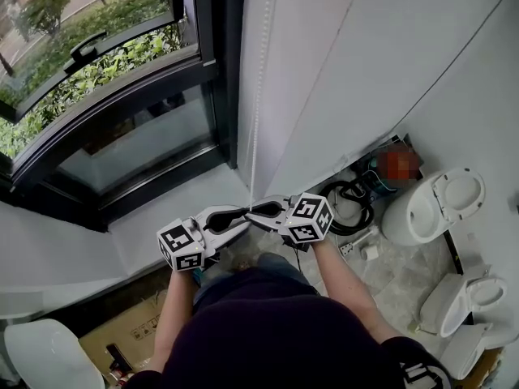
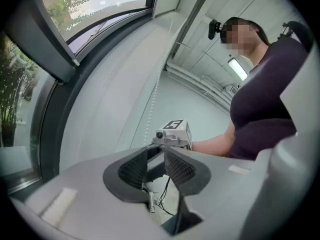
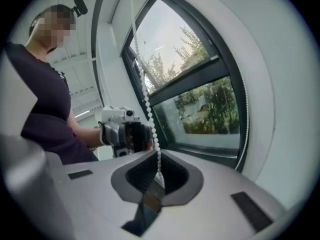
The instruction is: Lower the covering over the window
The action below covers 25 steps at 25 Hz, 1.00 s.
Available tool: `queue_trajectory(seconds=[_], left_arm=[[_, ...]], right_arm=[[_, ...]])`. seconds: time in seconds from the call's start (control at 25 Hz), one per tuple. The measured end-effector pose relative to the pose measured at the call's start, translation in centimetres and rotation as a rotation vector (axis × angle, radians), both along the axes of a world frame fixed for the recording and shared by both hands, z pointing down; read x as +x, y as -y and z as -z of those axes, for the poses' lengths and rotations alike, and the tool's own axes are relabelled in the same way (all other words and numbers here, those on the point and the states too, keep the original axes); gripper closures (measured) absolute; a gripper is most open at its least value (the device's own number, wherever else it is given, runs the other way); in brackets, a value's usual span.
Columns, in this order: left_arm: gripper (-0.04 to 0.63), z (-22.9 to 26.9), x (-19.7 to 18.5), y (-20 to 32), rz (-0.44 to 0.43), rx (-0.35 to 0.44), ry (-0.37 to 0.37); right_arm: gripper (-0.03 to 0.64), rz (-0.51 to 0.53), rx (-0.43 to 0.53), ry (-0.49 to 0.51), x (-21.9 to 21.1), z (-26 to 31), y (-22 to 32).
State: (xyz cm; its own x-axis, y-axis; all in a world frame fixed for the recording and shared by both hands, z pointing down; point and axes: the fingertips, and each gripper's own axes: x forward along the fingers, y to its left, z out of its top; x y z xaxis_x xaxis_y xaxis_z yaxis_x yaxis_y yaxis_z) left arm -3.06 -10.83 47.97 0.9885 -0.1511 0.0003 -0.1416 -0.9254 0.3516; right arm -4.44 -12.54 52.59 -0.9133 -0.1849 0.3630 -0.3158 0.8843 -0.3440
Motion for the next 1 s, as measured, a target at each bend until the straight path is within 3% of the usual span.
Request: queue_trajectory(seconds=[0.12, 0.28, 0.64, 0.8, 0.92, 1.0], left_arm=[[0.503, 0.4, 0.3, 0.3, 0.008, -0.002, -0.013], [0.503, 0.4, 0.5, 0.3, 0.009, -0.013, -0.004], [0.505, 2.8, 1.6, 0.5, -0.004, 0.021, -0.037], [0.507, 3.0, 1.5, 0.5, 0.000, 0.053, -0.017], [0.572, 2.9, 1.0, 0.9, 0.034, 0.047, -0.025], [0.578, 2.9, 0.9, 0.8, 0.030, 0.052, -0.032]], right_arm=[[0.603, 0.058, 0.034, -0.133, 0.0, -2.7, -1.3], [0.603, 0.047, -0.020, -0.048, -0.2, -2.9, -2.3], [0.603, 0.054, -0.026, 0.016, -0.9, -2.9, -2.7], [0.603, 0.037, -0.021, 0.038, -0.7, -3.0, -2.8], [0.603, 0.035, -0.012, 0.040, -0.7, -2.9, -2.9], [0.603, 0.041, -0.004, 0.042, -0.8, -2.8, -3.0]])
